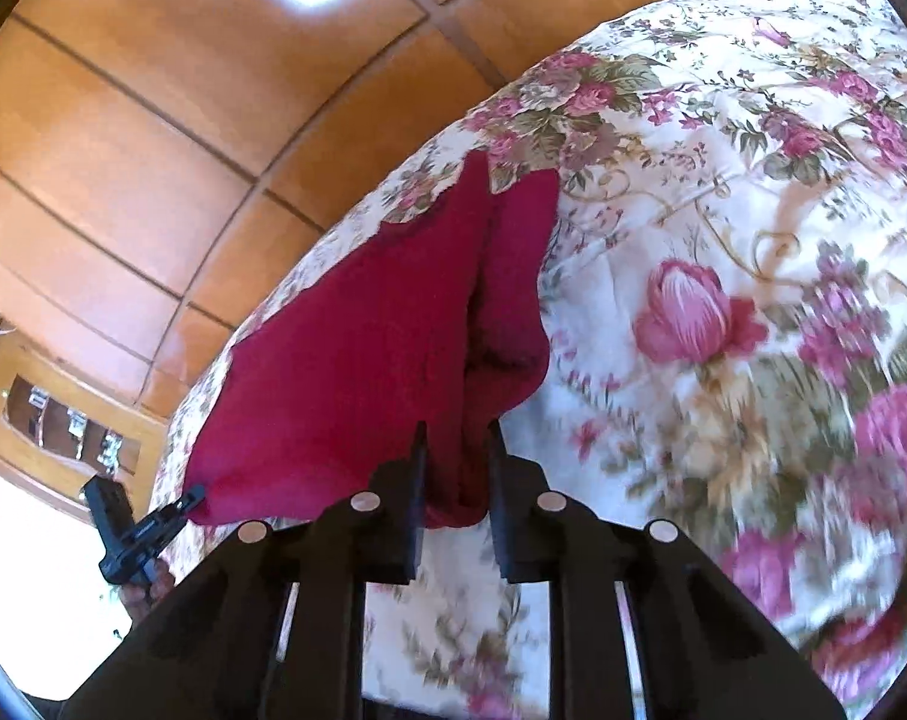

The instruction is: Fold small clothes

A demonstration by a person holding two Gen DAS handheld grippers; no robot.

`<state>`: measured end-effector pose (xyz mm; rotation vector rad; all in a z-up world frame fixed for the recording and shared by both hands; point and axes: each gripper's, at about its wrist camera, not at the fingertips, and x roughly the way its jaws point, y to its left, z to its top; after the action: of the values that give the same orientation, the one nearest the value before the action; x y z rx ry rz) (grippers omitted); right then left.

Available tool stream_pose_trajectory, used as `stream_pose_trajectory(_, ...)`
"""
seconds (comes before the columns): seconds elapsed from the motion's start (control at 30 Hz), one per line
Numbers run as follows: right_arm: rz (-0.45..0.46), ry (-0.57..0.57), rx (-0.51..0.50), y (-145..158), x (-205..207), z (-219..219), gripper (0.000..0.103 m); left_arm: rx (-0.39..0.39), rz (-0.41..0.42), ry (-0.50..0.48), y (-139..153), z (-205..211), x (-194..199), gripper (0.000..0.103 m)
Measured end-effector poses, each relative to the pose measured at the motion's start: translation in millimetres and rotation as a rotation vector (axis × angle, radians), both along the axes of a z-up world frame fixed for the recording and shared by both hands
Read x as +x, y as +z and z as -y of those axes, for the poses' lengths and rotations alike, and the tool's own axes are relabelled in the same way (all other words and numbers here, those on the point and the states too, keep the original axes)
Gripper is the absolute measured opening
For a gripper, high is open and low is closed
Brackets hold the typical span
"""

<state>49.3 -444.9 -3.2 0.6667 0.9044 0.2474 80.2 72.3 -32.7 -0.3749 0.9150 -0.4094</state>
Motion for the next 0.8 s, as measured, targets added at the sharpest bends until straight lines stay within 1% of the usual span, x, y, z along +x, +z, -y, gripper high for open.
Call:
stream_pose_trajectory(0.1, -0.018, 0.021, 0.010, -4.3, -25.3, -2.7, 0.015, 0.011, -0.018, -0.017, -3.8, -4.8, -18.5, 0.007)
stream_pose_trajectory(0.17, -0.056, 0.016, -0.002, -14.7, -33.4, -5.2, 0.016, 0.031, -0.038, -0.021, -10.9, -4.5, -24.8, 0.007)
stream_pose_trajectory(0.2, -0.085, 0.006, -0.007, -23.9, -38.1, -5.6, 0.017, 0.054, -0.041, -0.021, -15.7, -2.3, -27.0, 0.007)
stream_pose_trajectory(0.27, -0.101, -0.022, 0.001, -30.6, -42.6, -3.3, 0.025, 0.059, -0.038, -0.014, -19.0, 2.0, -26.9, 0.007)
stream_pose_trajectory(0.3, -0.102, -0.047, 0.011, -32.2, -46.2, 0.8, 0.038, 0.067, -0.030, -0.010, -18.1, 3.3, -27.7, 0.008)
stream_pose_trajectory(0.33, -0.095, -0.068, 0.012, -31.0, -49.9, 3.8, 0.054, 0.077, -0.024, 0.000, -17.4, 4.6, -26.8, 0.012)
stream_pose_trajectory(0.37, -0.091, -0.077, 0.017, -29.6, -52.1, 6.0, 0.060, 0.077, -0.025, 0.006, -17.6, 5.6, -26.0, 0.012)
stream_pose_trajectory(0.4, -0.084, -0.088, 0.017, -26.3, -55.4, 7.8, 0.062, 0.079, -0.024, 0.008, -18.0, 6.1, -26.4, 0.012)
stream_pose_trajectory(0.47, -0.077, -0.086, -0.013, -21.0, -58.0, 5.9, 0.062, 0.081, -0.020, 0.013, -18.4, 5.6, -27.2, 0.012)
stream_pose_trajectory(0.5, -0.078, -0.074, -0.022, -19.5, -57.7, 1.5, 0.062, 0.077, -0.019, 0.019, -18.2, 5.2, -29.8, 0.015)
stream_pose_trajectory(0.57, -0.092, -0.053, -0.027, -22.2, -54.7, -5.6, 0.061, 0.075, -0.018, 0.032, -19.0, 4.6, -30.0, 0.016)
stream_pose_trajectory(0.6, -0.105, -0.044, -0.042, -25.7, -51.4, -10.0, 0.050, 0.080, -0.018, 0.036, -19.2, 4.7, -31.0, 0.016)
stream_pose_trajectory(0.63, -0.123, -0.039, -0.070, -29.2, -48.9, -14.9, 0.033, 0.093, -0.017, 0.043, -18.7, 5.6, -32.0, 0.023)
stream_pose_trajectory(0.67, -0.139, -0.031, -0.085, -33.3, -45.1, -17.6, 0.031, 0.117, -0.019, 0.054, -17.9, 7.3, -32.9, 0.026)
stream_pose_trajectory(0.7, -0.154, -0.026, -0.104, -36.6, -43.7, -19.2, 0.033, 0.156, -0.015, 0.063, -15.5, 9.9, -34.6, 0.027)
stream_pose_trajectory(0.73, -0.165, -0.036, -0.140, -38.6, -44.1, -17.8, 0.047, 0.178, -0.006, 0.062, -12.9, 12.3, -35.7, 0.027)
stream_pose_trajectory(0.77, -0.183, -0.058, -0.185, -40.1, -43.9, -14.9, 0.053, 0.200, 0.004, 0.065, -10.3, 14.6, -37.3, 0.029)
stream_pose_trajectory(0.8, -0.191, -0.068, -0.194, -40.7, -43.2, -13.4, 0.054, 0.230, 0.014, 0.077, -7.6, 16.4, -39.4, 0.035)
